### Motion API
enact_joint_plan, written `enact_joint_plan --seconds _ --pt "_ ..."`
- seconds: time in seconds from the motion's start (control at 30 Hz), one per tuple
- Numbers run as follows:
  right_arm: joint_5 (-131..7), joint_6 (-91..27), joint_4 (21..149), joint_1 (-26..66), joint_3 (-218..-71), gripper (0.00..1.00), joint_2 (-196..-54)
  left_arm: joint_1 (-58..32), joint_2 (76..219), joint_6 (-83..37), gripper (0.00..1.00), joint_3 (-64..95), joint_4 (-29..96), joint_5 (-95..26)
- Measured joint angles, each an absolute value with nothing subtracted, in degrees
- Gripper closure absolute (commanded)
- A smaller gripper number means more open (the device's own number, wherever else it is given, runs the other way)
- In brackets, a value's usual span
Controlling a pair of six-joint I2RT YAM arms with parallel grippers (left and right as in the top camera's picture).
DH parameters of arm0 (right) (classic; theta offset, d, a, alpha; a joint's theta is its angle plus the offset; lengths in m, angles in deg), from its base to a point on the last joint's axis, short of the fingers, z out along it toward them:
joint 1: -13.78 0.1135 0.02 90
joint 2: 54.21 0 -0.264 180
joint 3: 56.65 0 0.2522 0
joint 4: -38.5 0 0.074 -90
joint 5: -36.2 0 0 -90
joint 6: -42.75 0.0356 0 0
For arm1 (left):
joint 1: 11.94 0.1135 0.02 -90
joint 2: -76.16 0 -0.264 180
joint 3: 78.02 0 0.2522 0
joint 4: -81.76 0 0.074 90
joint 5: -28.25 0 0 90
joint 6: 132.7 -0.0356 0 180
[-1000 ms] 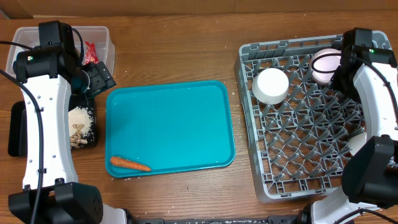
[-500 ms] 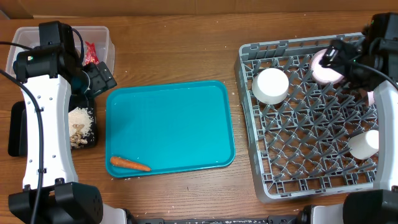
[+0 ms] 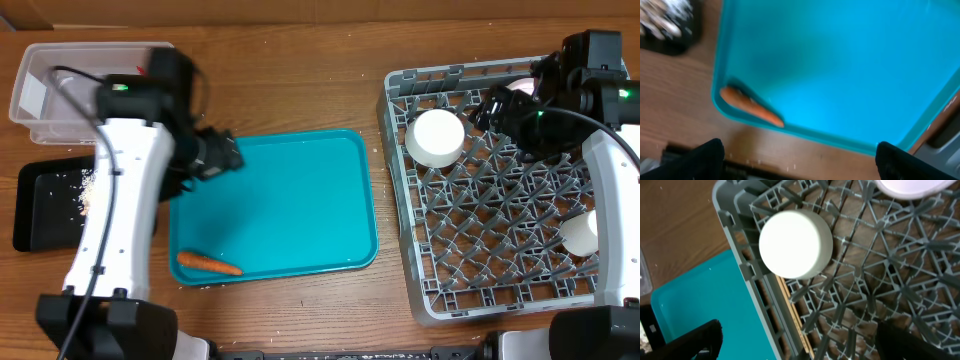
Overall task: Sort waste into correct bins and load items into the dishwasher
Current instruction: 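Reach the left gripper to the carrot and grasp it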
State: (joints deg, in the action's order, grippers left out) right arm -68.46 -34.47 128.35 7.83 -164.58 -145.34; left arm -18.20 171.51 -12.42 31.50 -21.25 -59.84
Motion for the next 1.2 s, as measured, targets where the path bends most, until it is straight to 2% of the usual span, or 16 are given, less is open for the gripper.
enact_joint_plan --seconds 0.2,0.4,0.6,0.93,1.2 --pt "-68.41 -37.31 132.07 7.83 -164.58 0.00 -145.34 -30.92 170.63 -5.12 0.00 28.23 -28.51 -63.35" --pt "-68.39 -38.10 132.44 7.83 -164.56 0.00 -145.34 -32.86 161.74 2.12 0.00 18.91 -26.04 -66.50" --pt "-68.39 -38.30 132.51 7.83 -164.54 0.00 -145.34 -25.04 157.45 3.85 0.00 7.70 -15.42 -65.72" --pt "-68.37 -38.30 132.68 7.83 -164.51 0.00 -145.34 -3.84 157.80 3.87 0.00 -10.44 1.26 -57.74" --pt "-68.39 -38.30 132.62 7.83 -164.51 0.00 -145.34 -1.54 157.80 3.95 0.00 -17.15 9.56 -56.58"
